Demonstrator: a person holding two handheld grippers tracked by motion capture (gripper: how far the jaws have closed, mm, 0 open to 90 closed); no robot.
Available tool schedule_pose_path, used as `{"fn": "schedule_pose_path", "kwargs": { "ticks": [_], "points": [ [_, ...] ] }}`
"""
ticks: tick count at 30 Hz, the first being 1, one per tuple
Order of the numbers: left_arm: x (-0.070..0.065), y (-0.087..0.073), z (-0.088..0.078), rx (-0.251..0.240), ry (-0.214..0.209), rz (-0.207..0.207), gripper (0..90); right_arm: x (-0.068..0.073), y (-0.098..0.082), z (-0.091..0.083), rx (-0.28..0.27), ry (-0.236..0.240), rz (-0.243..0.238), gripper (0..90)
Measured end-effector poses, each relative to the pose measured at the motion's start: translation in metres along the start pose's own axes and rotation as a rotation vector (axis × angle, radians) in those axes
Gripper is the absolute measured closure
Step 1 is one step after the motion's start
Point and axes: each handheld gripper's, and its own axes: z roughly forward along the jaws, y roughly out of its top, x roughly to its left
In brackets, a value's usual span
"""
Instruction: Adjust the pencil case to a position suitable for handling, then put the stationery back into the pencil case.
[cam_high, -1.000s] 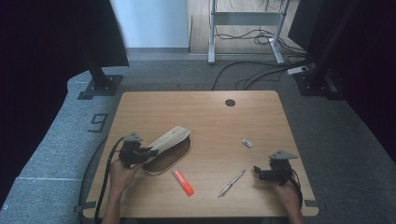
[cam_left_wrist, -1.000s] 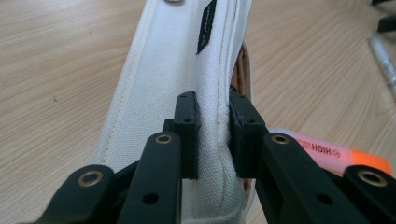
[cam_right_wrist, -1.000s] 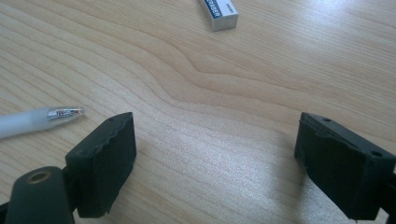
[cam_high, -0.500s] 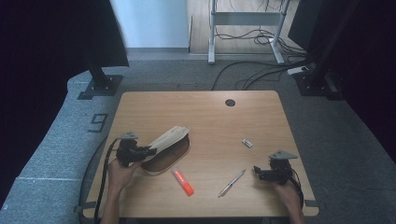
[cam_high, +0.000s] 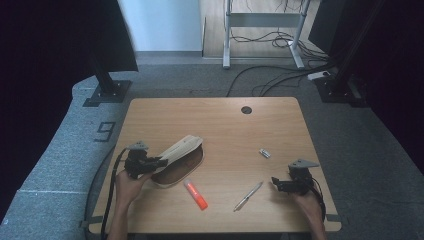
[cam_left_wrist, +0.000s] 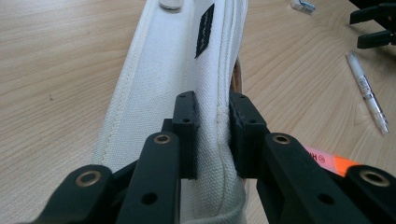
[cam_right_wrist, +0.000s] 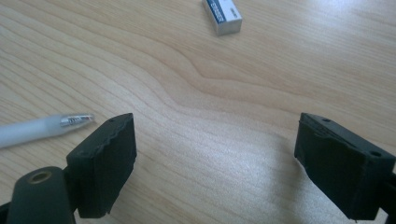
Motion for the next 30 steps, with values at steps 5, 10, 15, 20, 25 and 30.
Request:
{"fn": "schedule_pose_path", "kwargs": {
  "ticks": [5,10,15,20,25,30],
  "points": [
    [-0.001,0.000,0.000,0.003,0.002,0.007,74.7,0.000,0.005,-0.001,-0.004,0.021,-0.004,12.4],
    [-0.001,0.000,0.000,0.007,0.005,0.013,74.4,0.001,0.014,-0.001,-0.010,0.042,-0.007,12.5],
    [-0.002,0.000,0.000,0.008,0.006,0.015,74.3,0.000,0.021,0.000,-0.010,0.059,-0.016,12.5],
    [-0.002,0.000,0.001,0.010,0.004,0.018,74.2,0.001,0.033,0.004,-0.009,0.056,-0.028,13.6],
    [-0.002,0.000,0.001,0.011,0.004,0.021,74.0,0.001,0.038,0.009,-0.002,0.050,-0.023,14.4],
    [-0.002,0.000,0.001,0.014,0.005,0.024,73.8,0.000,0.045,0.014,0.001,0.052,-0.015,17.5]
  ]
}}
